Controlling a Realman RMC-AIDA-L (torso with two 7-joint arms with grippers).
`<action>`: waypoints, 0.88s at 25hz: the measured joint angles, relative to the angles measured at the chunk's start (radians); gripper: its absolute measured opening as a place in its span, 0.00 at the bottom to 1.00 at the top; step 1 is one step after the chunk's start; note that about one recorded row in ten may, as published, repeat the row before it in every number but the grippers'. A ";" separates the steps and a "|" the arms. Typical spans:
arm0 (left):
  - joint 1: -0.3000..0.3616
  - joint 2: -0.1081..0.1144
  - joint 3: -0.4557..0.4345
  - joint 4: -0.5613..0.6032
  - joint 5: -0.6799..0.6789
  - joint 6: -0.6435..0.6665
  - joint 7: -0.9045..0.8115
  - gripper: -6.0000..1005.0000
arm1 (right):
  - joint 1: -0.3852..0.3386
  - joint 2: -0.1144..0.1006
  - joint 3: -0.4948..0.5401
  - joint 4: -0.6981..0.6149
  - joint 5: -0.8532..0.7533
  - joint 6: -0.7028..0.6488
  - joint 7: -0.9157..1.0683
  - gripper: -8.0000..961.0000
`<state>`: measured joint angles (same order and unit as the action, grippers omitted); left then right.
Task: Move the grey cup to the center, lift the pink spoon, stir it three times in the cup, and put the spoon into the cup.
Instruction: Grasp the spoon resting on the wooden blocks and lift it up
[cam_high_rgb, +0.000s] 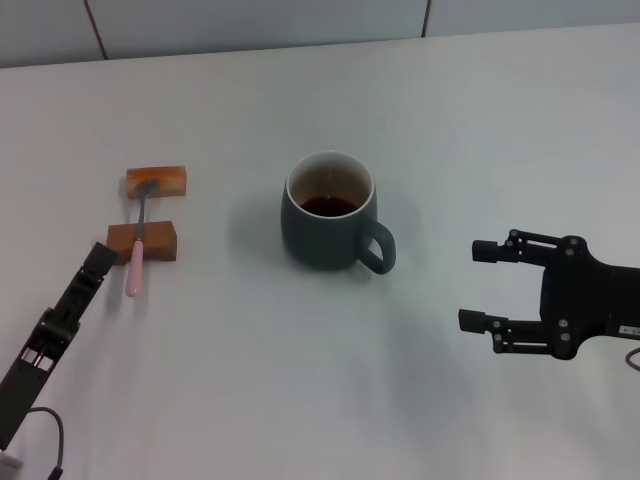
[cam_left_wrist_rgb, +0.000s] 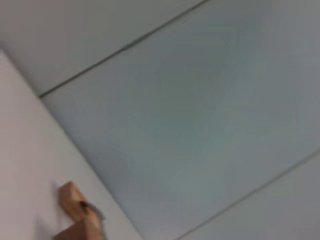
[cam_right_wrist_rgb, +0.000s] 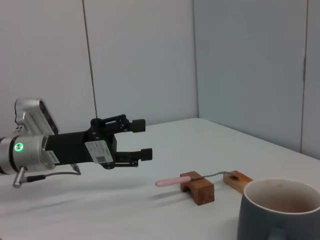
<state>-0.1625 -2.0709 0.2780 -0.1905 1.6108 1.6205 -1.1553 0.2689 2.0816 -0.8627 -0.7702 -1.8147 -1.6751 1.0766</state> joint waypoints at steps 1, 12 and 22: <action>0.001 0.000 -0.004 0.000 -0.004 -0.011 -0.007 0.81 | 0.000 0.000 0.000 0.001 0.000 0.000 0.000 0.82; 0.012 -0.003 -0.059 -0.023 -0.016 -0.099 -0.023 0.81 | -0.002 0.000 0.001 0.005 -0.012 0.000 0.000 0.82; -0.010 -0.006 -0.059 -0.032 -0.008 -0.137 -0.084 0.81 | -0.002 0.000 0.001 0.005 -0.012 0.000 -0.004 0.82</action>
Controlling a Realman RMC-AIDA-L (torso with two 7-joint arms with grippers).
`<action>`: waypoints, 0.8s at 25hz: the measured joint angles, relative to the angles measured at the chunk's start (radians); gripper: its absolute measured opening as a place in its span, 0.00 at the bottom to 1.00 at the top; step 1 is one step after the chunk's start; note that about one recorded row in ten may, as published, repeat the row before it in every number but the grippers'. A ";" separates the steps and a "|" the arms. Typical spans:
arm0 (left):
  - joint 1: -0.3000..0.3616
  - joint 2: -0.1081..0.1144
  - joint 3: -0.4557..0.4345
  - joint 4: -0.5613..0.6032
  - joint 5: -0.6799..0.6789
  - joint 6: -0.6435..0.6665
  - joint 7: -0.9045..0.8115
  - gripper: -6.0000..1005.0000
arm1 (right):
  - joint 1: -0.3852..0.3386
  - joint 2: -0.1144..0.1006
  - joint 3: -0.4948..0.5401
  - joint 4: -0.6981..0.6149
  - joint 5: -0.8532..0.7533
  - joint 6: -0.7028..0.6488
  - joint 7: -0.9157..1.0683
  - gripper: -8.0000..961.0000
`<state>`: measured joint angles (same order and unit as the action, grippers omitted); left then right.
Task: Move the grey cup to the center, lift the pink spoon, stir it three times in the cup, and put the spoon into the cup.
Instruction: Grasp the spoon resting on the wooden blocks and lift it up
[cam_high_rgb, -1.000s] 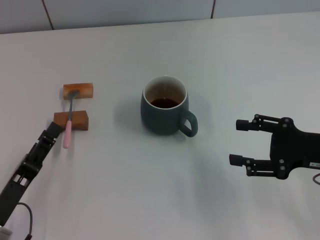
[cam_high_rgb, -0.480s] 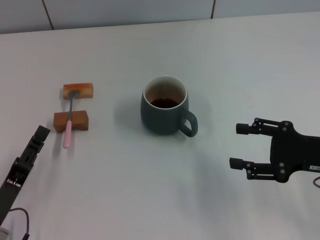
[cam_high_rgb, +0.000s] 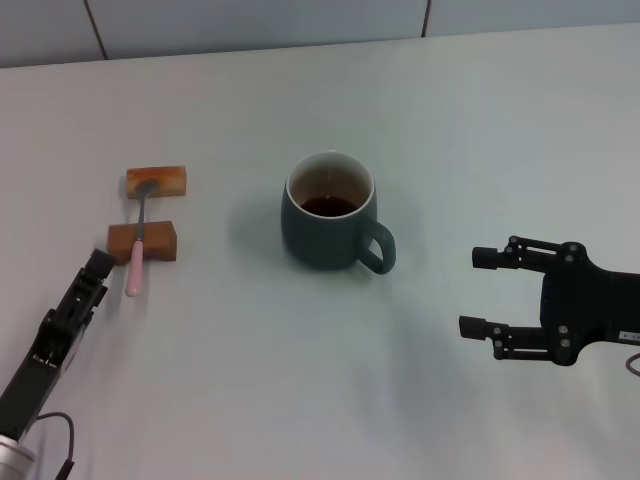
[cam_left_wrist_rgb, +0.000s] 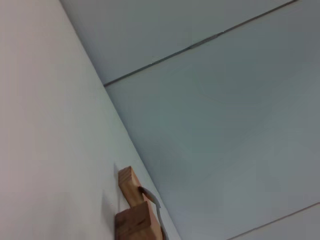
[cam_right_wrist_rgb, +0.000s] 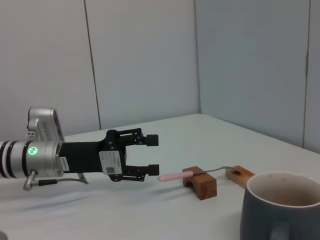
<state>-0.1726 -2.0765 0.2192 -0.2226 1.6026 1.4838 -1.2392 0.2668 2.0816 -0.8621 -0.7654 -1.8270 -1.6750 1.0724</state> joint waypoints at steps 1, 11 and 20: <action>-0.003 0.000 0.001 0.000 0.000 -0.006 -0.005 0.81 | 0.000 0.000 0.000 0.000 0.000 0.000 0.000 0.82; -0.020 0.000 0.004 -0.008 0.002 -0.048 -0.033 0.81 | 0.000 0.000 -0.006 -0.001 0.000 0.000 0.001 0.82; -0.030 -0.001 0.005 -0.013 0.004 -0.065 -0.052 0.81 | 0.000 0.000 -0.008 0.000 0.000 0.002 0.002 0.82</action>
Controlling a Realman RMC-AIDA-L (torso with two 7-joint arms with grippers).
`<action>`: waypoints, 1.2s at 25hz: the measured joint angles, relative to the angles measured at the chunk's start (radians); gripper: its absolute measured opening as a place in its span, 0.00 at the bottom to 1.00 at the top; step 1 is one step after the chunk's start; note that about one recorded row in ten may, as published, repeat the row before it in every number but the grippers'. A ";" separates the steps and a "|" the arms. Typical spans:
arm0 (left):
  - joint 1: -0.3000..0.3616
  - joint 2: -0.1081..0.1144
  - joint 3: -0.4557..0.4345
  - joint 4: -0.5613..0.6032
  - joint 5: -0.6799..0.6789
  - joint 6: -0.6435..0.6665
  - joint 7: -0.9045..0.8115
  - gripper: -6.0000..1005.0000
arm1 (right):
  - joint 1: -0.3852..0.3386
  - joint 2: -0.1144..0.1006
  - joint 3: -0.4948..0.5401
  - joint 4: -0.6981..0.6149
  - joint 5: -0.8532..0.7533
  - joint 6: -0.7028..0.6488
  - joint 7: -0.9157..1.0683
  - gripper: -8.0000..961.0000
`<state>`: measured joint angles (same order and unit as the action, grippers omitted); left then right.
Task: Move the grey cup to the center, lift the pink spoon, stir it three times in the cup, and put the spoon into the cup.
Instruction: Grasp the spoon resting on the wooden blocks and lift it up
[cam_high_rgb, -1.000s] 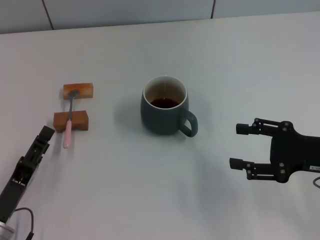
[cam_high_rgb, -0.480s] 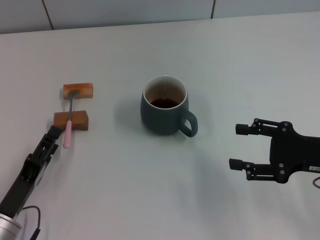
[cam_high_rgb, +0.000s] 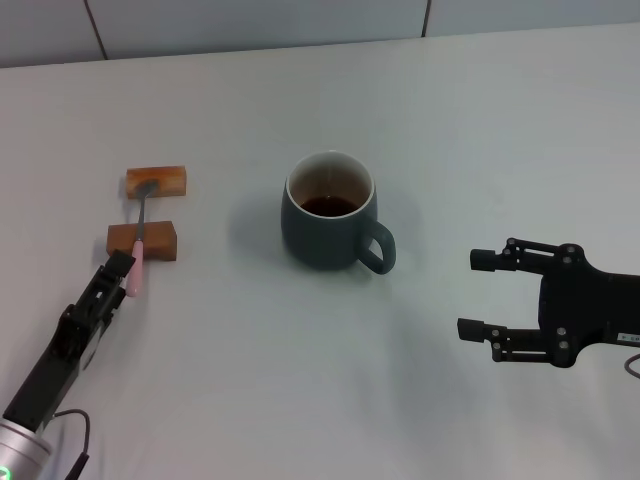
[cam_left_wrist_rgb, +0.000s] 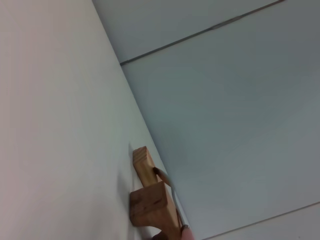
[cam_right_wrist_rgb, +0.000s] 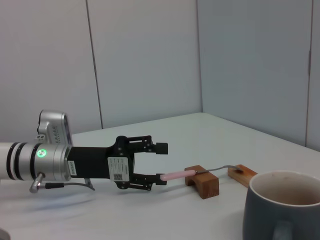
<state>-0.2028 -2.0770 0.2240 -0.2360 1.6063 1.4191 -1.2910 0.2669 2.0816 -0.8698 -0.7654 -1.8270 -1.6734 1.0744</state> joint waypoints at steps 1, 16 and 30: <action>-0.001 0.000 0.000 0.000 0.000 -0.001 -0.002 0.81 | 0.000 0.000 0.000 0.000 0.000 0.000 0.000 0.82; -0.024 0.000 -0.001 -0.012 0.001 -0.024 -0.039 0.81 | 0.000 0.000 0.000 -0.006 -0.001 0.000 0.006 0.82; -0.028 -0.002 -0.006 -0.028 -0.005 -0.041 -0.074 0.81 | 0.000 0.000 0.000 -0.006 -0.012 0.000 0.008 0.82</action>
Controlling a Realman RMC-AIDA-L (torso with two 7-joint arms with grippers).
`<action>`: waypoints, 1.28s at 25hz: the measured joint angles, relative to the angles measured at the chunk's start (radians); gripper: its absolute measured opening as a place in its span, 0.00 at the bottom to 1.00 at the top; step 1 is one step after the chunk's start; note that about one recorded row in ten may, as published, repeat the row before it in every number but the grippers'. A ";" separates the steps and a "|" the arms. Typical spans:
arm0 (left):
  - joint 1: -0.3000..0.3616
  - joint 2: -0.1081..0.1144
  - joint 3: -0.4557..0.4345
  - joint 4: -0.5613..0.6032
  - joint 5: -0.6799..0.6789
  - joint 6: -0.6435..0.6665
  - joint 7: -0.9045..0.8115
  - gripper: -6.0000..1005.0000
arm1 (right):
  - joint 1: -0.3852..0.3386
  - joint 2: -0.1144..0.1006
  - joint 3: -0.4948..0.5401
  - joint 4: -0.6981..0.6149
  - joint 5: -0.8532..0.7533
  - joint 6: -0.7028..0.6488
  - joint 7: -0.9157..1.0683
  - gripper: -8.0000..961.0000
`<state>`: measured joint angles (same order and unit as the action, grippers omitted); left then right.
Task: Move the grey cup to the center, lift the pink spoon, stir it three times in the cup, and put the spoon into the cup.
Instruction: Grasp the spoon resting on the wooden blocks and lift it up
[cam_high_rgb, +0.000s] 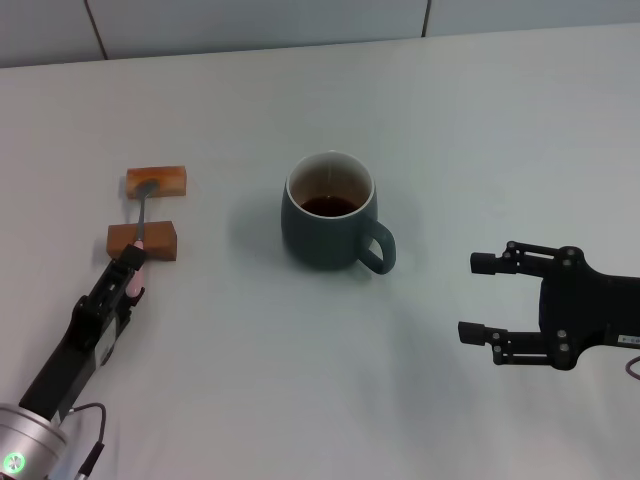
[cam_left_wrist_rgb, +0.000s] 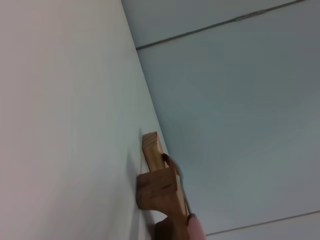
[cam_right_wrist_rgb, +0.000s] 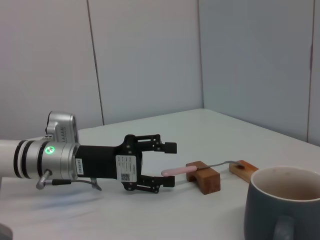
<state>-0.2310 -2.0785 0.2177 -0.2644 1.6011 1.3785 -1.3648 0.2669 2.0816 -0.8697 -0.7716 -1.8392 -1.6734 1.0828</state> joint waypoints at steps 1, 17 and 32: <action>-0.002 0.000 0.000 -0.003 0.000 0.000 0.000 0.81 | 0.000 0.000 0.000 0.000 0.000 0.000 0.000 0.82; -0.021 -0.002 -0.014 -0.009 0.006 -0.007 0.000 0.81 | 0.000 0.000 0.000 0.000 0.000 0.000 0.000 0.82; -0.023 -0.002 -0.014 -0.022 0.000 -0.024 -0.013 0.81 | 0.000 0.000 0.000 0.000 -0.004 0.000 0.000 0.82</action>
<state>-0.2539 -2.0800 0.2040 -0.2866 1.6009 1.3548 -1.3777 0.2669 2.0816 -0.8697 -0.7715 -1.8429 -1.6735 1.0830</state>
